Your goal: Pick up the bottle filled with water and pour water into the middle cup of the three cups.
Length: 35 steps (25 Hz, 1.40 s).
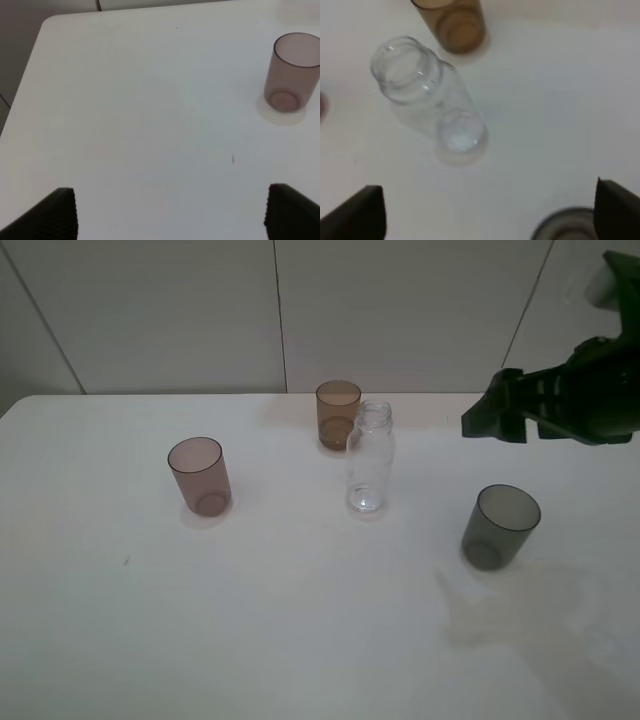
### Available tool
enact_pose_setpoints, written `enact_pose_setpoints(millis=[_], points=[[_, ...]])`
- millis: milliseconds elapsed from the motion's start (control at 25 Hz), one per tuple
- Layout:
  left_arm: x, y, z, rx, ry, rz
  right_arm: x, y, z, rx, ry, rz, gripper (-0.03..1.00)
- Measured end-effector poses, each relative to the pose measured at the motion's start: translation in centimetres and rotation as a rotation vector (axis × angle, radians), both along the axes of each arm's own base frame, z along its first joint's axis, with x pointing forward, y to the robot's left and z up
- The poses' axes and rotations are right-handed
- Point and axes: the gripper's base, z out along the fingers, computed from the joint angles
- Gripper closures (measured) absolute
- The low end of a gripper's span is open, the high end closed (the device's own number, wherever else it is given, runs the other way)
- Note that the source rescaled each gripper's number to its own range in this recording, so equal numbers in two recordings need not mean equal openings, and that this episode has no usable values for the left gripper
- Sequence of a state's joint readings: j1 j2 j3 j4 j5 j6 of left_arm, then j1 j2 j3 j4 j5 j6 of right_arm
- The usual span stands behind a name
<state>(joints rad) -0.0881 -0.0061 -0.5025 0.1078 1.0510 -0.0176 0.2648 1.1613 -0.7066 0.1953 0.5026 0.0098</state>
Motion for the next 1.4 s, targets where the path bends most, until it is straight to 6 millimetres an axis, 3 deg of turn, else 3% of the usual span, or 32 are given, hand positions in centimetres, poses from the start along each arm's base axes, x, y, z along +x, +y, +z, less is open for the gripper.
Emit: enact_pose_setpoints(millis=[160,280,520,720,960,1280,1400], points=[[0.0,0.0,0.0,0.0,0.0,0.0,-3.1,-3.8,2.4,-0.064,-0.001,-0.12,-0.03],[0.0,0.0,0.0,0.0,0.0,0.0,-6.4,-5.3,4.4,-0.108,-0.056,-0.167,-0.03],[0.0,0.0,0.0,0.0,0.0,0.0,-13.6,-6.1,7.3,-0.093,-0.258,-0.186,-0.03],[0.0,0.0,0.0,0.0,0.0,0.0,-17.8,-6.4,8.3,-0.071,-0.426,-0.198,-0.03],[0.0,0.0,0.0,0.0,0.0,0.0,-21.3,-7.2,7.4,-0.127,-0.492,-0.229,-0.03],[0.0,0.0,0.0,0.0,0.0,0.0,-22.2,-7.4,2.8,-0.142,-0.457,-0.231,-0.03],[0.0,0.0,0.0,0.0,0.0,0.0,-22.1,-7.4,2.4,-0.144,-0.444,-0.23,-0.03]])
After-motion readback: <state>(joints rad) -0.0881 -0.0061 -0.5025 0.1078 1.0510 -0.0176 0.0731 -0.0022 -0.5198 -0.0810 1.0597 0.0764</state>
